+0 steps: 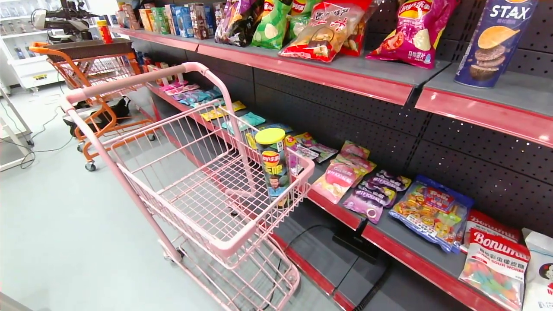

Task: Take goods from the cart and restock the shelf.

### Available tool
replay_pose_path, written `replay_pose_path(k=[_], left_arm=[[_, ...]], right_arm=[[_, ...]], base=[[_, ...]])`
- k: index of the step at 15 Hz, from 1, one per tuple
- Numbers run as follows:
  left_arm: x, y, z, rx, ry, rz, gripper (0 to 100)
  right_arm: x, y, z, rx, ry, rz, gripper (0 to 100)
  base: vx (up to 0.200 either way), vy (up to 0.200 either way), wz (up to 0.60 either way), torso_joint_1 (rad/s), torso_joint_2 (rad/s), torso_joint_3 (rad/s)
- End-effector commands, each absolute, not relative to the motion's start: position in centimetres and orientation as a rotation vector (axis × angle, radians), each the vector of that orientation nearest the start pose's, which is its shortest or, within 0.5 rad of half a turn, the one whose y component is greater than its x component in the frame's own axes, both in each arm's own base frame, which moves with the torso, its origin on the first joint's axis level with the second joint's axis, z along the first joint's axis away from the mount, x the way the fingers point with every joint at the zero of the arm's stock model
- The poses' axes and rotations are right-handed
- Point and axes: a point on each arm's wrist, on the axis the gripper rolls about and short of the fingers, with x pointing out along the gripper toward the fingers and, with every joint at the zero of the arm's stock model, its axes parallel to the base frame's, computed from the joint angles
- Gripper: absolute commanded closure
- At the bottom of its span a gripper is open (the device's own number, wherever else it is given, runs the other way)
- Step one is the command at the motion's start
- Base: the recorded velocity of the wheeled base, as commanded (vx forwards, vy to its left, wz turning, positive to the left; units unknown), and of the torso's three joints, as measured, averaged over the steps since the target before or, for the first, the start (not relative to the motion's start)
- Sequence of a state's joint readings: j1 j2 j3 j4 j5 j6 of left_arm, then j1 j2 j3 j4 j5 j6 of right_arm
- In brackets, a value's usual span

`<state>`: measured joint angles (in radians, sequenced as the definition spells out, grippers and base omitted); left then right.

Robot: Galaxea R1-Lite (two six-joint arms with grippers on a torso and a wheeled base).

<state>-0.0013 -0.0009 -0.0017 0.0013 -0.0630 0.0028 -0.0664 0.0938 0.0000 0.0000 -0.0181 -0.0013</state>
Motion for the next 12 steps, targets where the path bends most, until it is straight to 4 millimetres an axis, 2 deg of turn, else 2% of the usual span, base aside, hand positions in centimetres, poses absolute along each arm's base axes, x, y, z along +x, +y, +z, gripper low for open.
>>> replay_pose_path(k=[1, 2, 3, 4, 5, 6, 7, 8, 9, 10, 12], left_arm=[[-2.3, -0.1, 7.6, 0.005, -0.002, -0.061, 0], [-2.4, -0.1, 8.1, 0.007, -0.025, -0.051, 0], [-2.8, -0.1, 11.1, 0.0, -0.083, -0.046, 0], [-1.8, -0.1, 17.7, -0.061, -0.086, -0.053, 0], [-1.4, -0.1, 20.9, -0.095, -0.114, -0.055, 0], [0.1, -0.1, 24.1, -0.067, -0.103, -0.046, 0], [0.9, -0.1, 24.5, -0.017, -0.079, -0.045, 0], [2.7, -0.1, 24.3, 0.078, -0.008, -0.046, 0], [4.7, -0.1, 24.3, 0.074, 0.056, -0.051, 0], [5.7, -0.2, 24.5, 0.075, 0.073, -0.063, 0], [11.1, -0.9, 25.4, 0.065, 0.124, -0.249, 0]], right_arm=[[-1.6, 0.1, 7.7, 0.001, 0.094, -0.084, 0], [-1.6, 0.1, 7.7, 0.001, 0.094, -0.084, 0], [-1.6, 0.1, 7.7, 0.001, 0.094, -0.084, 0], [-1.6, 0.1, 7.7, -0.001, 0.095, -0.081, 0], [-1.6, 0.1, 7.7, -0.001, 0.094, -0.081, 0], [-1.6, 0.1, 7.7, 0.001, 0.094, -0.083, 0], [-1.6, 0.1, 7.7, 0.001, 0.094, -0.083, 0], [-1.6, 0.1, 7.7, 0.002, 0.094, -0.083, 0], [-1.6, 0.1, 7.7, -0.001, 0.094, -0.083, 0], [-1.6, 0.1, 7.7, -0.001, 0.094, -0.083, 0], [-1.6, 0.1, 7.7, 0.002, 0.094, -0.083, 0]], base=[[0.0, 0.0, 0.0, -0.007, 0.09, 0.061], [0.0, 0.0, 0.0, 0.0, 0.0, 0.0], [0.0, 0.0, 0.0, 0.0, 0.0, 0.0], [0.0, 0.0, 0.0, 0.0, 0.0, 0.0], [0.0, 0.0, 0.0, 0.0, 0.0, 0.0], [0.0, 0.0, 0.0, 0.0, 0.0, 0.0], [0.0, 0.0, 0.0, 0.0, 0.0, 0.0], [0.0, 0.0, 0.0, 0.0, 0.0, 0.0], [0.0, 0.0, 0.0, 0.0, 0.0, 0.0], [0.0, 0.0, 0.0, 0.0, 0.0, 0.0], [0.0, 0.0, 0.0, 0.0, 0.0, 0.0]])
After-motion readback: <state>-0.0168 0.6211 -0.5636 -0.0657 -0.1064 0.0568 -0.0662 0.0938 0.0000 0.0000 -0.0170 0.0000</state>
